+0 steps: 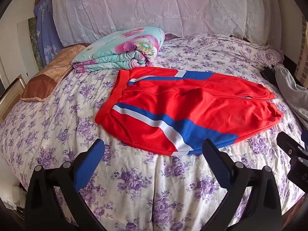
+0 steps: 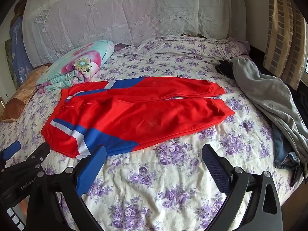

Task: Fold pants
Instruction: 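Move both tools toward the red striped track pants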

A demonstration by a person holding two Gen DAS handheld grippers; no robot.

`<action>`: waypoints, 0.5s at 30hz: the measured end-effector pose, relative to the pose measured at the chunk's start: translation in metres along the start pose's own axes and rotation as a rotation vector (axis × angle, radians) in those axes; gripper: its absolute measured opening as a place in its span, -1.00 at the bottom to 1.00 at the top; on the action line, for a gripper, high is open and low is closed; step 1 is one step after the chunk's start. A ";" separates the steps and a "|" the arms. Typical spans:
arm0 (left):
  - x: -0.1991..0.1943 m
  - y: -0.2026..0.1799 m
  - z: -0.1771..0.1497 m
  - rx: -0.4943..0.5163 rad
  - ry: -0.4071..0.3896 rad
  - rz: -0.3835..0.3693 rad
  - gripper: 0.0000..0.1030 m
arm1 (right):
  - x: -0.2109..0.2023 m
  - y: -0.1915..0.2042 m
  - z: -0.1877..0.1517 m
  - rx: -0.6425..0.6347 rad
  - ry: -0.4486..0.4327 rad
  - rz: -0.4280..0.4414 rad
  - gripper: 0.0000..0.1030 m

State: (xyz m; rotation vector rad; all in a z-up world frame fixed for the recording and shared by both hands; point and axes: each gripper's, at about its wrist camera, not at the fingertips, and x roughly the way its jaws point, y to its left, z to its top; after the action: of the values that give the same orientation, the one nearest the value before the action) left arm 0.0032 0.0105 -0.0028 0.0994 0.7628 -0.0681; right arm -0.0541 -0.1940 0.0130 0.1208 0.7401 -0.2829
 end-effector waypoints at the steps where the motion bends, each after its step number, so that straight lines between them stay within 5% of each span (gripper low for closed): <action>1: 0.000 0.001 0.000 -0.003 0.000 0.001 0.92 | -0.001 0.000 -0.001 -0.001 0.000 0.000 0.93; 15: 0.000 0.010 0.001 -0.033 0.003 0.011 0.92 | 0.000 0.007 -0.003 -0.006 0.013 0.016 0.93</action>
State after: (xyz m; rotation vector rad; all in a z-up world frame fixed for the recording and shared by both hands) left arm 0.0049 0.0206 -0.0020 0.0721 0.7658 -0.0445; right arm -0.0535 -0.1867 0.0111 0.1230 0.7525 -0.2650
